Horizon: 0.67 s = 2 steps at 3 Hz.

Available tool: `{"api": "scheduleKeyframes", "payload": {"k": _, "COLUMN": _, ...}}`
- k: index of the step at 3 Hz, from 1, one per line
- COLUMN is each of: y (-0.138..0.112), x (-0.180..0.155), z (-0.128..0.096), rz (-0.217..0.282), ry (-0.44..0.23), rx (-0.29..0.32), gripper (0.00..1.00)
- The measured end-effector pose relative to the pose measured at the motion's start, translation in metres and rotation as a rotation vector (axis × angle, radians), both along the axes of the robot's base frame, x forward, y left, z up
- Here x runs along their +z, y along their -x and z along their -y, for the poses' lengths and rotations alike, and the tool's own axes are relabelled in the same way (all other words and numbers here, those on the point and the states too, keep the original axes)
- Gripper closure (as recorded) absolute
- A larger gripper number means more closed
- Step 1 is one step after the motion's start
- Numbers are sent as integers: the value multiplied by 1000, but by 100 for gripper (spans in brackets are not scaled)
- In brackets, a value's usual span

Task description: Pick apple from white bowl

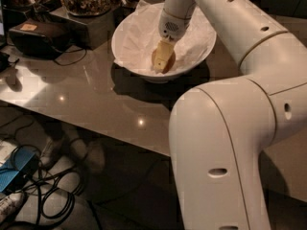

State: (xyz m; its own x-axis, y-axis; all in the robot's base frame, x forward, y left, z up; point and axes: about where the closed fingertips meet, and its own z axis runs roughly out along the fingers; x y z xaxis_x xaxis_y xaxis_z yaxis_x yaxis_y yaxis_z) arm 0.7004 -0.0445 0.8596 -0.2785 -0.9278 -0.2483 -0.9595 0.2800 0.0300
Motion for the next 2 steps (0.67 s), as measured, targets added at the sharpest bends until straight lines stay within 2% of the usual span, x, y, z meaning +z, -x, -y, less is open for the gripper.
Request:
{"api": "scheduleKeyframes", "payload": {"k": 1, "y": 4, "x": -9, "z": 3, "rz": -16, "ry": 2, "rx": -2, "gripper": 32}}
{"api": "scheduleKeyframes", "payload": {"k": 2, "y": -3, "x": -11, "z": -2, "rz": 4, "ry": -8, "rx": -6, "gripper": 51}}
